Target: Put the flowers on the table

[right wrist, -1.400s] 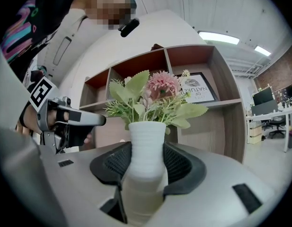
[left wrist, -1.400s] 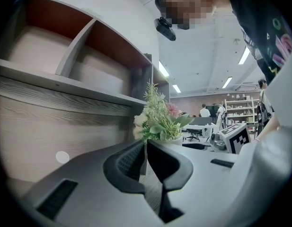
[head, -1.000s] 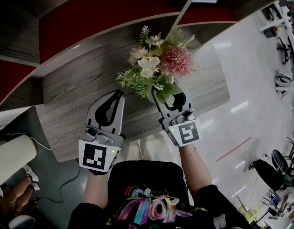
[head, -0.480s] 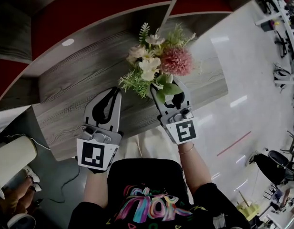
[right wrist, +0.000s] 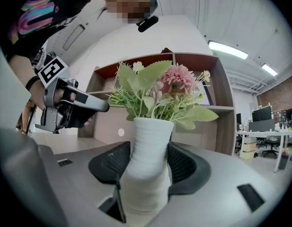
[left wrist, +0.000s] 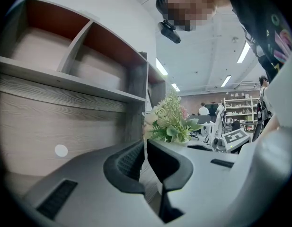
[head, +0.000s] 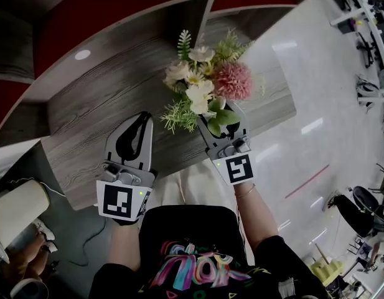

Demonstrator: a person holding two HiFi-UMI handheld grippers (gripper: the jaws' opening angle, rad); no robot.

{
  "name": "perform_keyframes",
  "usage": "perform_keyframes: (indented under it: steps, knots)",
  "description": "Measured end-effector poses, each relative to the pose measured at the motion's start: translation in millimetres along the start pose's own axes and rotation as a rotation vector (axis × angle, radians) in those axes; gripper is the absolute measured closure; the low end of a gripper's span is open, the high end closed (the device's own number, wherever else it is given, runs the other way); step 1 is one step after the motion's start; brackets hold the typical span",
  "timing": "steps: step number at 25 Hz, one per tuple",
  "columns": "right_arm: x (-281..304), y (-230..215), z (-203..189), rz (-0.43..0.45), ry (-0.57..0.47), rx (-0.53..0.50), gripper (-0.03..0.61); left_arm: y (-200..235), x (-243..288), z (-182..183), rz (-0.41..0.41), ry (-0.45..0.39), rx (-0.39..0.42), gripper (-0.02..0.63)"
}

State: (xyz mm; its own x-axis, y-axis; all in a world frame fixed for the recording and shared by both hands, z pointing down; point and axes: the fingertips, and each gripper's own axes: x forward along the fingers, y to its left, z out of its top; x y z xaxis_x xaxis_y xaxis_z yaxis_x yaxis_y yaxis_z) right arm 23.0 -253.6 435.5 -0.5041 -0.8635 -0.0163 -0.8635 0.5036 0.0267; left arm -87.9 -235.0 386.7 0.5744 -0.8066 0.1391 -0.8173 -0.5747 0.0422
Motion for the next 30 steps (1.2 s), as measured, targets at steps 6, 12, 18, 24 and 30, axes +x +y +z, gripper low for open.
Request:
perform_keyframes:
  steps: [6, 12, 18, 24, 30]
  knots:
    - [10.9, -5.6, -7.2, 0.016, 0.023, 0.007, 0.287, 7.2, 12.6, 0.6, -0.009, 0.001, -0.002, 0.578]
    - [9.3, -6.5, -6.2, 0.019, 0.025, 0.002, 0.273, 4.8, 14.5, 0.0, -0.016, 0.003, -0.002, 0.578]
    - [7.6, -8.1, -5.4, 0.018, 0.028, 0.017, 0.27, 5.1, 16.9, -0.3, -0.023, -0.006, 0.001, 0.578]
    - [1.4, -7.8, -1.5, 0.032, 0.04, 0.012, 0.27, 5.9, 15.4, 2.9, -0.016, -0.007, -0.003, 0.578]
    - [-2.5, -6.8, 3.2, 0.041, 0.049, 0.012, 0.267, 5.5, 13.3, 4.7, -0.015, -0.005, 0.001, 0.578]
